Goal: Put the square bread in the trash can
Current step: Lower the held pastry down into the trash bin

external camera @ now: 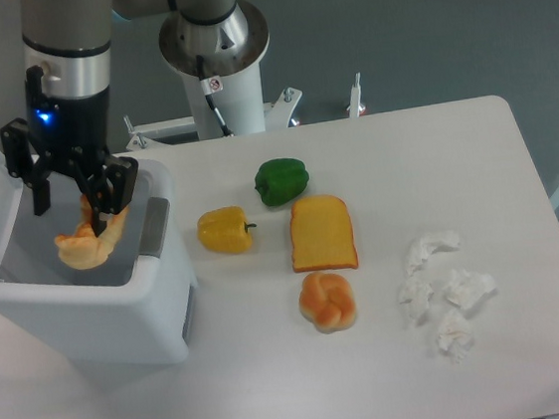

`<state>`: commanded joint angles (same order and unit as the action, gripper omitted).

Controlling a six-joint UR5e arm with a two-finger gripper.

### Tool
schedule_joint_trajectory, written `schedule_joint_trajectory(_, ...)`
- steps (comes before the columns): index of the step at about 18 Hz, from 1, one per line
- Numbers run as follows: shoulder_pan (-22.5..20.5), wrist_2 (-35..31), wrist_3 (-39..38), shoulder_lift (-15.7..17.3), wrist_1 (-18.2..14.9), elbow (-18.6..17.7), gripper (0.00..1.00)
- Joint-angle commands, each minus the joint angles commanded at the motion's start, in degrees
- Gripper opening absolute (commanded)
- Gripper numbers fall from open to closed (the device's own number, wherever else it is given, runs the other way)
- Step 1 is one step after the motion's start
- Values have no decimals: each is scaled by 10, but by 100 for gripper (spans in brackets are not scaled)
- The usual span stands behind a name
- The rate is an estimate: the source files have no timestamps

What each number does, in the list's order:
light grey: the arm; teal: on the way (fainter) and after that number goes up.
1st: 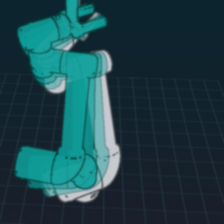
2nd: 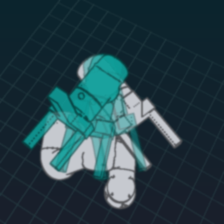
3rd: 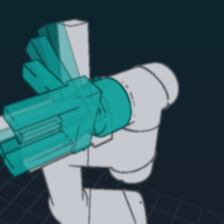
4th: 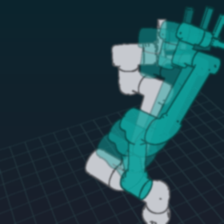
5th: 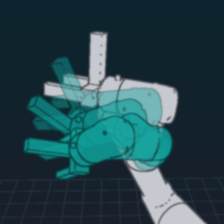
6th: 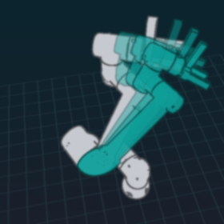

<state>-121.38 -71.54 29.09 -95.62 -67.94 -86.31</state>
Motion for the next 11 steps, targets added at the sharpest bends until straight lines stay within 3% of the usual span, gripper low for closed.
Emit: schedule_joint_trajectory(11, 11, 0, 3, -3, 0, -11, 100)
